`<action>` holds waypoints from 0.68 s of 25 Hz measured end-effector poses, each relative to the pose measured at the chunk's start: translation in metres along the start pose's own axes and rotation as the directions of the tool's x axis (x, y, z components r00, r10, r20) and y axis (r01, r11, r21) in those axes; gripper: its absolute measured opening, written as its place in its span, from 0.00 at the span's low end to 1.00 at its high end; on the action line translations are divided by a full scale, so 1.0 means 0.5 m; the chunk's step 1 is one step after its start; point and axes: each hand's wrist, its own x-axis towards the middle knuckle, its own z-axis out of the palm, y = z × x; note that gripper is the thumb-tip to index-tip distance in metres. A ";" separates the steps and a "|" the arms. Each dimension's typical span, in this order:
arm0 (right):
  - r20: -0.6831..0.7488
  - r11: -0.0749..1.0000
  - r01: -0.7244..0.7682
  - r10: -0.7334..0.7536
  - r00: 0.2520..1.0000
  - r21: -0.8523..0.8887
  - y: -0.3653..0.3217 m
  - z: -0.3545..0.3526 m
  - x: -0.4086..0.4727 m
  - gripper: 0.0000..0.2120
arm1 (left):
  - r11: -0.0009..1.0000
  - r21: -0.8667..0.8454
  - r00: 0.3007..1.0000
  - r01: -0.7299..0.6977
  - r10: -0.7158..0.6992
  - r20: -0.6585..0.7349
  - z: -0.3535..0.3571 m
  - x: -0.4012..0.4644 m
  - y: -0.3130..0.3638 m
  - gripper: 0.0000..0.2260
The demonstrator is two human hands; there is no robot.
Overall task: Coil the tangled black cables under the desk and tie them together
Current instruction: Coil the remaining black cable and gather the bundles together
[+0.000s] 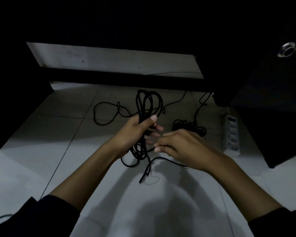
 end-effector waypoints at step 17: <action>-0.493 0.937 -0.004 0.188 0.849 0.350 0.097 -0.009 -0.025 0.14 | 0.979 0.184 0.978 0.084 -0.116 0.173 -0.030 -0.024 0.001 0.12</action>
